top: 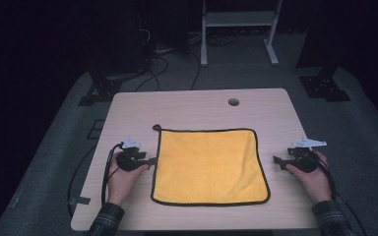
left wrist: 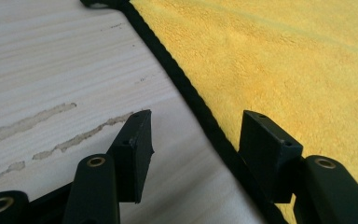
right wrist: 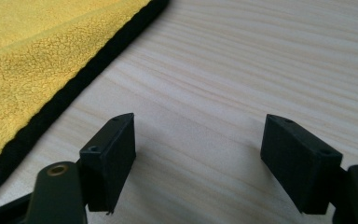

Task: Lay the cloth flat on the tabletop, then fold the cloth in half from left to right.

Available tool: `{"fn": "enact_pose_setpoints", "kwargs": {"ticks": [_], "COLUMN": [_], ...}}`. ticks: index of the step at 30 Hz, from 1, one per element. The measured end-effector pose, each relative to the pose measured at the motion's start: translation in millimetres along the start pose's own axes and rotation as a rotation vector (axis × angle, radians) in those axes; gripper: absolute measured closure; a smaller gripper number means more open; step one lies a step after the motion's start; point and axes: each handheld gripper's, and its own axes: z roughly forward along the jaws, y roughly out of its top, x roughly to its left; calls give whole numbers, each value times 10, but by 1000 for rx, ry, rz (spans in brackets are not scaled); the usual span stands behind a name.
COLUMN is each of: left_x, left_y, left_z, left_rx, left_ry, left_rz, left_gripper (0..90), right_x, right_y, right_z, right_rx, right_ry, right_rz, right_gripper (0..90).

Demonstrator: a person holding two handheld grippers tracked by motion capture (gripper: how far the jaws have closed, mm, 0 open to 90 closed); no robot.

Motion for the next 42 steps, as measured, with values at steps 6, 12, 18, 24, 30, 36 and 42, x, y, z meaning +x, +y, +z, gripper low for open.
{"fn": "enact_pose_setpoints", "kwargs": {"ticks": [6, 12, 18, 24, 30, 36, 42], "left_x": [-10, -10, -70, -126, -170, -218, -253], "left_y": [-1, -2, -1, -29, -50, -62, -54], "left_z": [79, 151, 223, 230, 224, 220, 223], "left_rx": [6, 5, 6, -3, -13, -19, -12], "left_ry": [13, 30, 52, 90, 98, 70, 57], "left_rz": [-2, 3, 34, 65, 62, 71, 60], "left_gripper": [447, 459, 484, 485, 532, 721, 853], "right_x": [2, 3, 4, 4, 4, 5, 6], "right_y": [3, 3, 3, 3, 3, 2, 2], "right_z": [5, 6, 6, 6, 6, 6, 5], "right_rx": [1, 1, 1, 1, 1, 1, 1], "right_ry": [-2, -3, -4, -4, -4, -4, -4], "right_rz": [4, 5, 5, 5, 6, 6, 6], "right_gripper": [240, 240, 240, 239, 239, 239, 239]}}
